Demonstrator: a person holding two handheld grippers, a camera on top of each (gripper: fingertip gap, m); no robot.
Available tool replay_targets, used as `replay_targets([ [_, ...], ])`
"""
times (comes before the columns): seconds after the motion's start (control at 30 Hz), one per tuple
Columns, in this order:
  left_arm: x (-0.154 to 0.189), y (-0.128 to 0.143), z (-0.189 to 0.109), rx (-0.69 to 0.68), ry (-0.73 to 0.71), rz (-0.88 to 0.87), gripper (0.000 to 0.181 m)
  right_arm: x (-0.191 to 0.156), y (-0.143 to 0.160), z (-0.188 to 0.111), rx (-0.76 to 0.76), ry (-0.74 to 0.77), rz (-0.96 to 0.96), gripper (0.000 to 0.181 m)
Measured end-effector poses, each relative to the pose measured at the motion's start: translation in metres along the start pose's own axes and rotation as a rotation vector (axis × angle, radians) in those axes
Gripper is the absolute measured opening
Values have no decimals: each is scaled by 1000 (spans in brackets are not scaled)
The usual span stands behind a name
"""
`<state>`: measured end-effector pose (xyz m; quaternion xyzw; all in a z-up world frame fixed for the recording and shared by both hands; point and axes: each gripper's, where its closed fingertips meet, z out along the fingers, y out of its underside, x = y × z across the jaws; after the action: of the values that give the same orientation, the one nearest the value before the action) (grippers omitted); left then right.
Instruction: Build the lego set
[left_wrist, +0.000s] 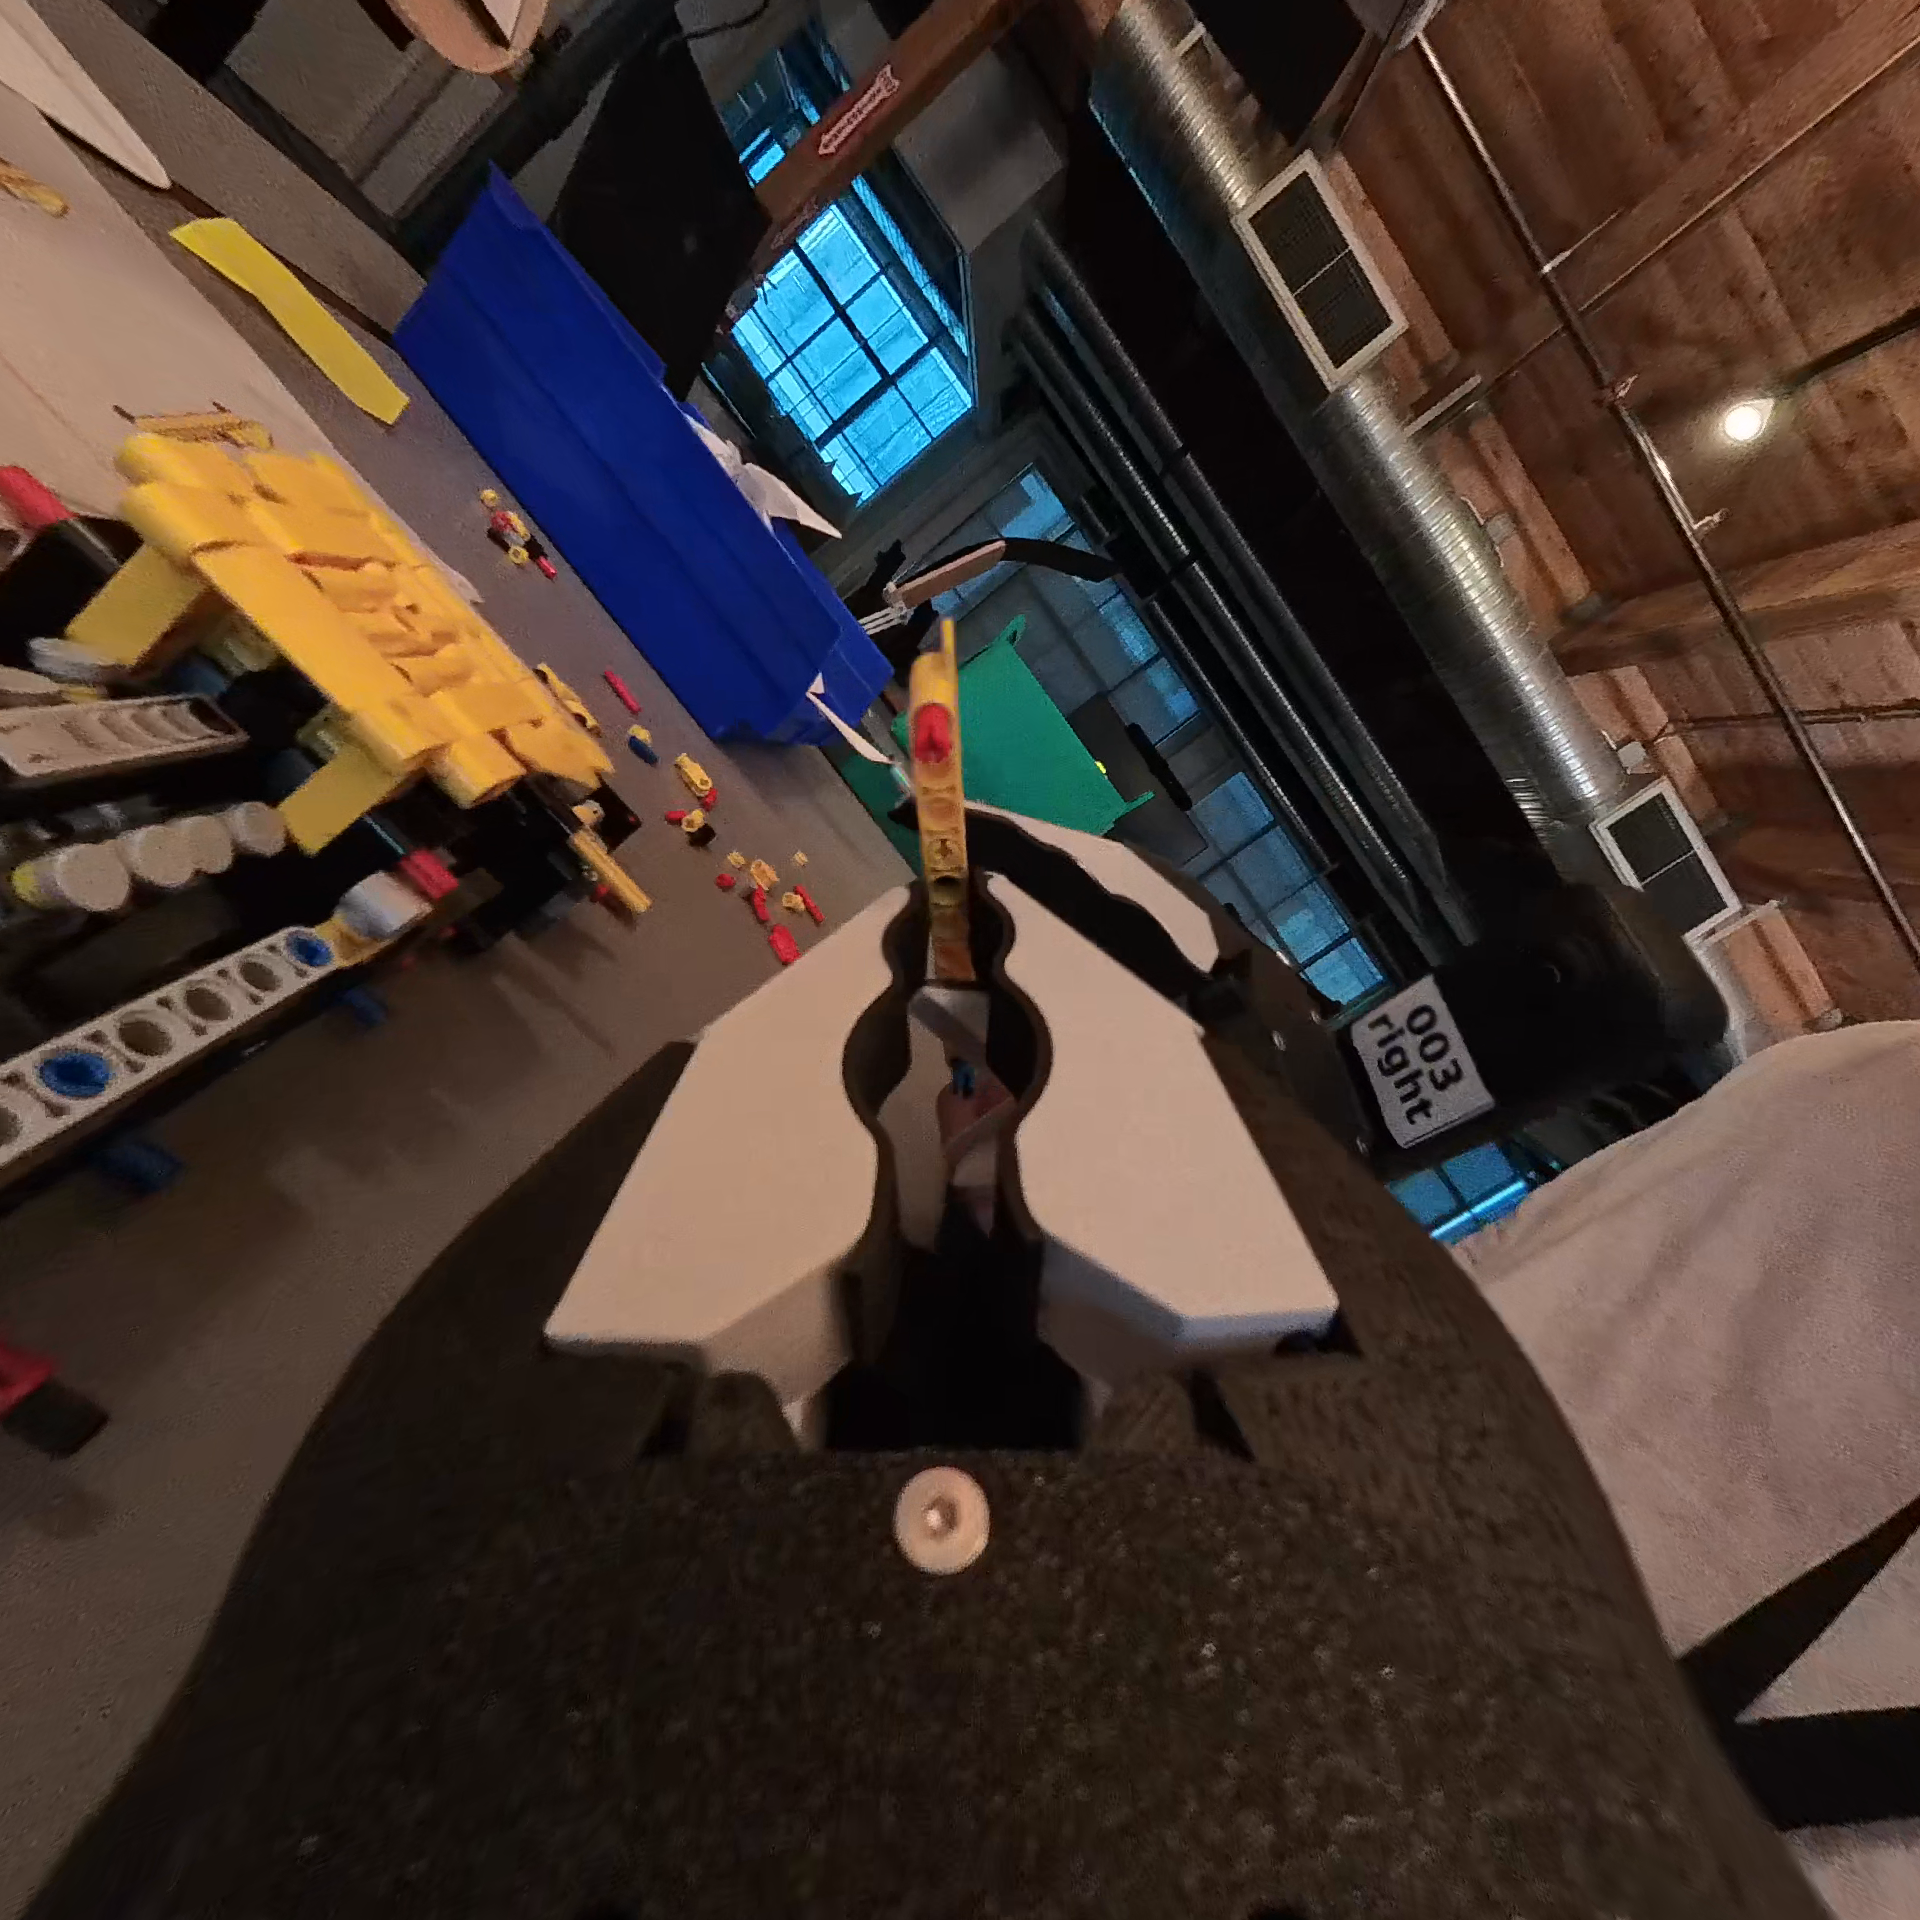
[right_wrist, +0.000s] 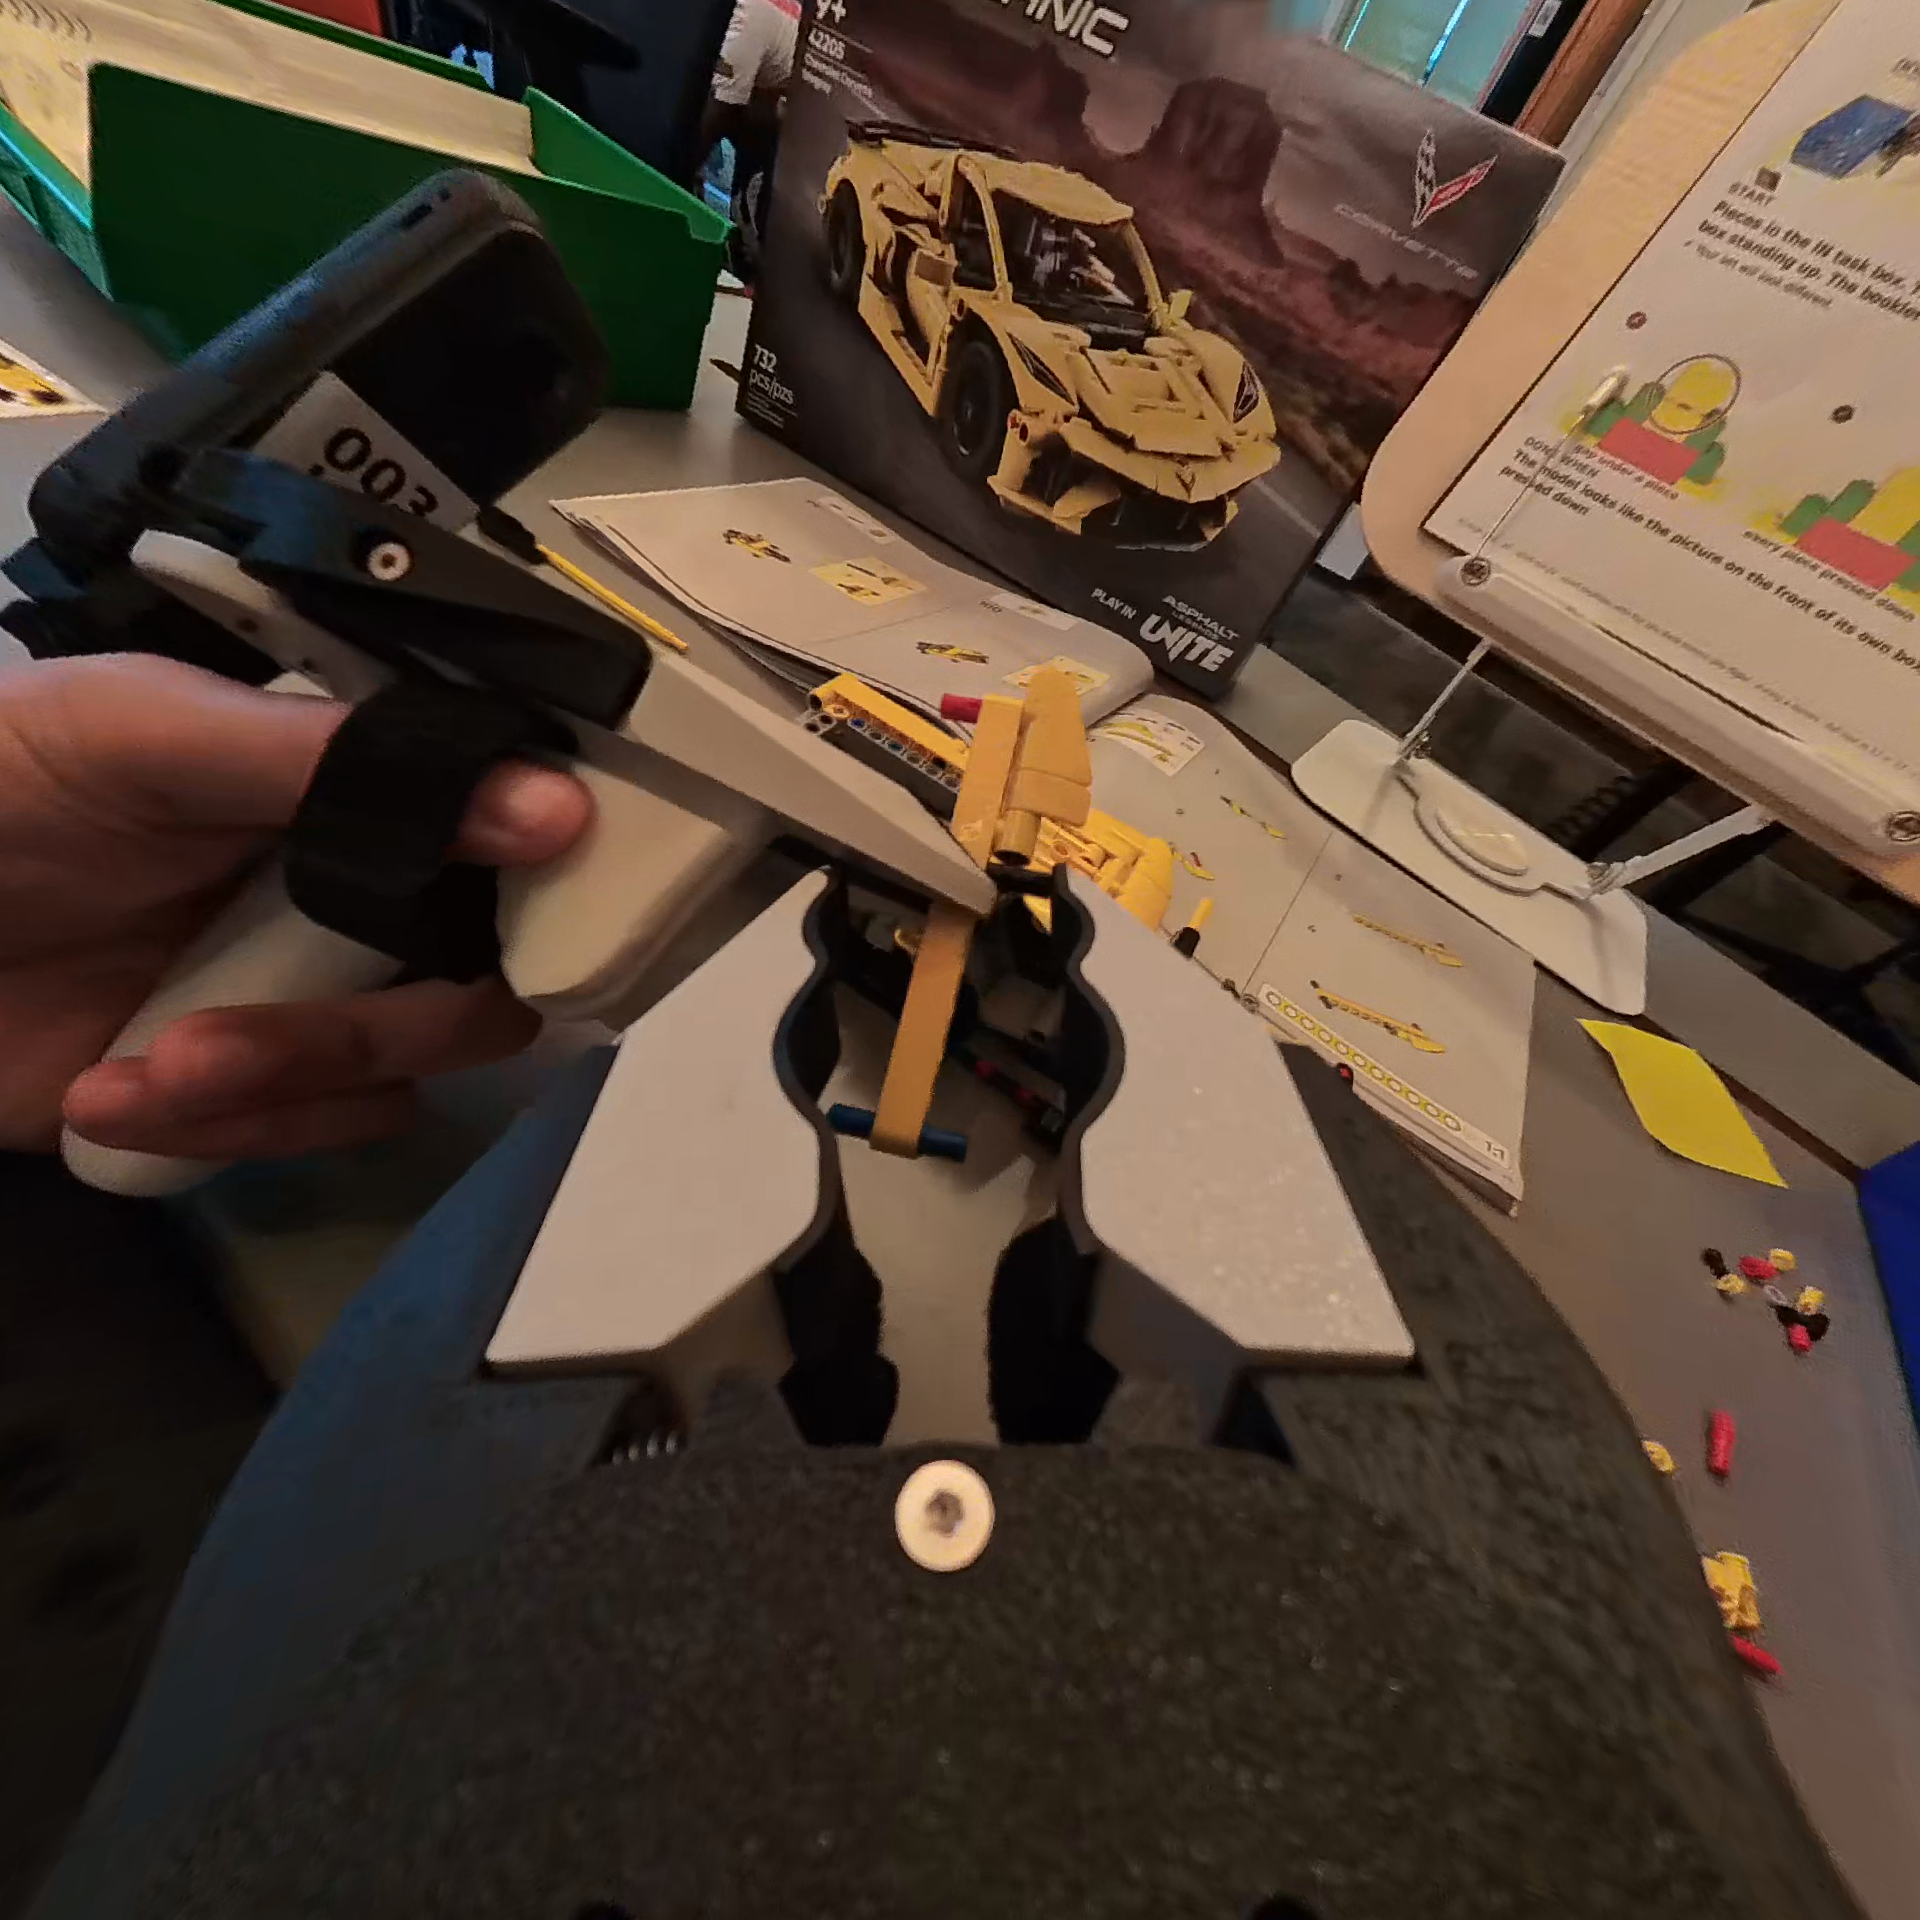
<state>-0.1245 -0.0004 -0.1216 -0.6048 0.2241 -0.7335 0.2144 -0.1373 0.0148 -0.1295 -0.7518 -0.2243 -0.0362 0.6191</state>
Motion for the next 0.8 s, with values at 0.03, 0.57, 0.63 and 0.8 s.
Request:
replay_targets([
  [0.03, 0, 0, 0, -1, 0, -3, 7, 0, 0, 0, -3, -1, 5, 38],
  [0.57, 19, 8, -5, -217, 100, 11, 6, 8, -9, -25, 41, -259, 234, 40],
  [0.63, 24, 19, -7, -351, 119, 8, 6, 4, -17, -32, 31, -455, 394, 44],
  [0.8, 44, 35, -12, -550, 198, 40, 6, -11, -36, -40, 30, -844, 731, 35],
])
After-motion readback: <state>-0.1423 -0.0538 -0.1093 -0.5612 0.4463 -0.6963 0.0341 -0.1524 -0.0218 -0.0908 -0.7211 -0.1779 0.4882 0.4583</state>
